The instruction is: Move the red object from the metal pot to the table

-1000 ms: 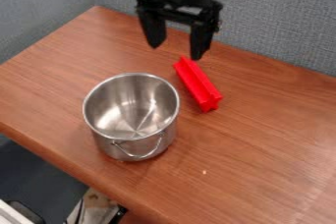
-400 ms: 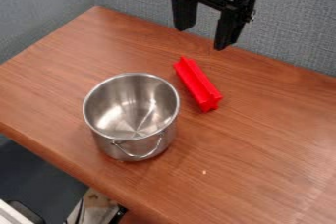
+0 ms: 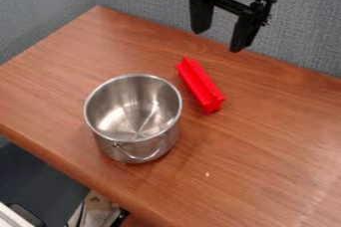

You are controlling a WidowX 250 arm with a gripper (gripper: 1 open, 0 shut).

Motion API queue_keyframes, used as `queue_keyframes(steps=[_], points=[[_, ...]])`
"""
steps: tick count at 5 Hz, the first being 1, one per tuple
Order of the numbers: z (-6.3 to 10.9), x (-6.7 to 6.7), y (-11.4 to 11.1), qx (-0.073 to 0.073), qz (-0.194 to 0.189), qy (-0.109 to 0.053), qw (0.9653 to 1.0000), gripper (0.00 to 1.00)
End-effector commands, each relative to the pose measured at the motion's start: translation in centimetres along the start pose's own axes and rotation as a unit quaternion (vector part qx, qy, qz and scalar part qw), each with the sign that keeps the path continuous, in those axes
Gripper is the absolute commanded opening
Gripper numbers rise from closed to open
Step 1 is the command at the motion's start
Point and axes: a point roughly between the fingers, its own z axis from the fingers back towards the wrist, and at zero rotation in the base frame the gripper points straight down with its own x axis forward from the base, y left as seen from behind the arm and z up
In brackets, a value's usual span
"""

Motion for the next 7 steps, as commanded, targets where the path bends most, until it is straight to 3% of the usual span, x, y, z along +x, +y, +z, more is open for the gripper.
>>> queue_keyframes(steps=[1, 2, 3, 5, 6, 7], points=[[1.5, 1.7, 1.1, -0.011, 0.025, 0.007, 0.9996, 1.0], [0.6, 1.2, 0.0, -0.028, 0.074, 0.016, 0.9968, 1.0], [-0.4, 0.3, -0.7, -0.052, 0.164, 0.017, 0.985, 1.0], [-4.8, 1.7, 4.8, -0.075, 0.229, -0.005, 0.9705, 1.0], [-7.2, 2.9, 6.6, -0.079, 0.246, -0.015, 0.9661, 1.0], [-7.8, 2.4, 4.5, -0.064, 0.172, -0.04, 0.9823, 1.0]])
